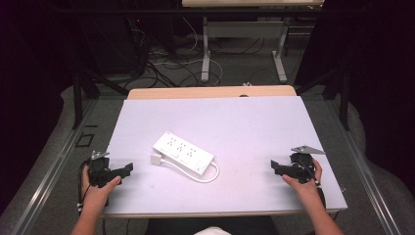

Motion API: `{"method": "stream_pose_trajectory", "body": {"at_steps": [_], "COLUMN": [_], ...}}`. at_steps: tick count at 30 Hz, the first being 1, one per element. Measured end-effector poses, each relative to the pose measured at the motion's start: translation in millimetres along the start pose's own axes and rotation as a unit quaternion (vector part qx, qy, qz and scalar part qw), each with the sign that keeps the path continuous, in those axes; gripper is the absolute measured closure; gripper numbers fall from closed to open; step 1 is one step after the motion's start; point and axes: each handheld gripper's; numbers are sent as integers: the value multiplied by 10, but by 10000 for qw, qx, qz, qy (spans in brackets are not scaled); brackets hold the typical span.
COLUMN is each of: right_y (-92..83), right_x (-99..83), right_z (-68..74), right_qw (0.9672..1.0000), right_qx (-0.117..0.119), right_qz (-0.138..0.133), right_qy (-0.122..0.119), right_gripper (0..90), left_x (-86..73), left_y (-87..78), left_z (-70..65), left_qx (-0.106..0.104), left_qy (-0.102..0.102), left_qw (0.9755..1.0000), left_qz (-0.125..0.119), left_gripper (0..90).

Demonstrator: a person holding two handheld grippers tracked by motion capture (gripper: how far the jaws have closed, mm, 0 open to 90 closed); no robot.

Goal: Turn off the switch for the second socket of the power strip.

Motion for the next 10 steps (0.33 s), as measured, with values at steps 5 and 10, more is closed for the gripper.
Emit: {"method": "stream_pose_trajectory", "body": {"at_steps": [5, 10], "right_y": [4, -4], "right_x": [-1, -6], "right_z": [-5, -26], "right_qw": [10000, 10000], "right_qx": [-5, -37], "right_qz": [9, -10], "right_qy": [61, 40], "right_gripper": [108, 108], "left_x": [7, 8], "left_y": [0, -4], "left_z": [-2, -10], "left_qx": [2, 9], "left_qy": [-11, 23], "left_qw": [10000, 10000], "left_qz": [37, 39], "left_gripper": [6, 6]}}
Point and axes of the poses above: each handheld gripper's, and its own axes: y roughly forward along the jaws, x roughly out of its top, z roughly to its left, and after that the axes turned 11 degrees about z, right-handed
